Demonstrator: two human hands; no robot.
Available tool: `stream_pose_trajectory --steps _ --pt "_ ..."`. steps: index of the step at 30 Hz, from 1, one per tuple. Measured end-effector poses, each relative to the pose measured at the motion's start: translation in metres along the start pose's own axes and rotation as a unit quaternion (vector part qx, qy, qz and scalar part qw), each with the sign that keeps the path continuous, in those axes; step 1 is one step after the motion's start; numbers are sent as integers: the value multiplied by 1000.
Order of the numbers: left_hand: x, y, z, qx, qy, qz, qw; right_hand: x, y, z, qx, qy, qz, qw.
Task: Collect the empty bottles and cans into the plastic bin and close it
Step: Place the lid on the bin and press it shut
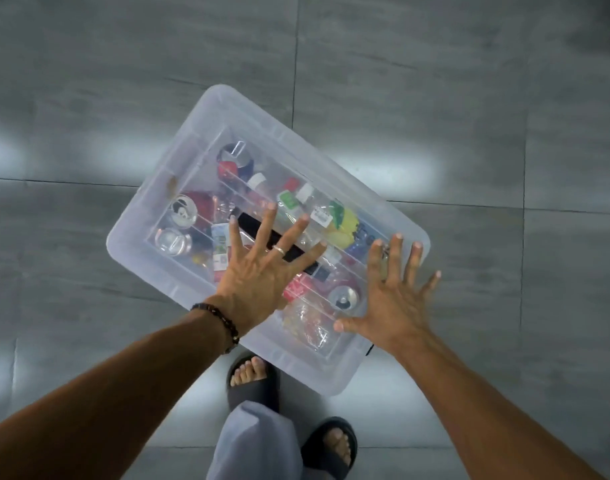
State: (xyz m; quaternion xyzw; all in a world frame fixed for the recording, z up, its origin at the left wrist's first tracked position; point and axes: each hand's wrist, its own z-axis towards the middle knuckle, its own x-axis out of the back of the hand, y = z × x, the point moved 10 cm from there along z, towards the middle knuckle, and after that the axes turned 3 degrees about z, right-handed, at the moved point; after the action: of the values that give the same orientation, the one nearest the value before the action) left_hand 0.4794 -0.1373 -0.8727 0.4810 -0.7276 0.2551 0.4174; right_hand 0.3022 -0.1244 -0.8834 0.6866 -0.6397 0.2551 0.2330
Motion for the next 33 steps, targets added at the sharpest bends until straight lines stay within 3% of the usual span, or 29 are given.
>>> stream_pose_trajectory --steps 3,8,11,12,13,14,16,17,18,20,23,26,33 --pt "-8 4 4 -38 -47 17 998 -3 0 2 3 6 18 1000" --pt "-14 12 5 -26 -77 60 995 1 5 4 22 45 51 997" --pt "-11 20 10 -27 -87 77 993 1 21 -19 -2 128 173 977" --pt "-11 20 11 -29 -89 83 992 -7 32 -31 -48 164 263 950" --pt "-11 20 11 -31 -93 84 992 -21 45 -44 -111 185 379 900" --pt "-11 21 12 -31 -98 80 991 -44 56 -52 -175 183 502 827" --pt "-13 23 13 -33 -106 75 991 -91 59 -57 -264 113 681 674" --pt "-14 23 14 -34 -108 75 991 -104 54 -54 -278 72 727 623" --pt "-15 23 15 -35 -110 75 991 -106 50 -49 -270 43 752 599" --pt "-16 23 16 -33 -109 72 991 -98 49 -42 -230 40 768 596" --pt "-15 24 16 -38 -111 65 991 -81 56 -44 -198 109 739 635" --pt "-16 25 15 -42 -109 59 991 -69 58 -54 -229 172 659 696" --pt "-16 25 17 -48 -95 47 993 -56 59 -55 -269 205 559 757"
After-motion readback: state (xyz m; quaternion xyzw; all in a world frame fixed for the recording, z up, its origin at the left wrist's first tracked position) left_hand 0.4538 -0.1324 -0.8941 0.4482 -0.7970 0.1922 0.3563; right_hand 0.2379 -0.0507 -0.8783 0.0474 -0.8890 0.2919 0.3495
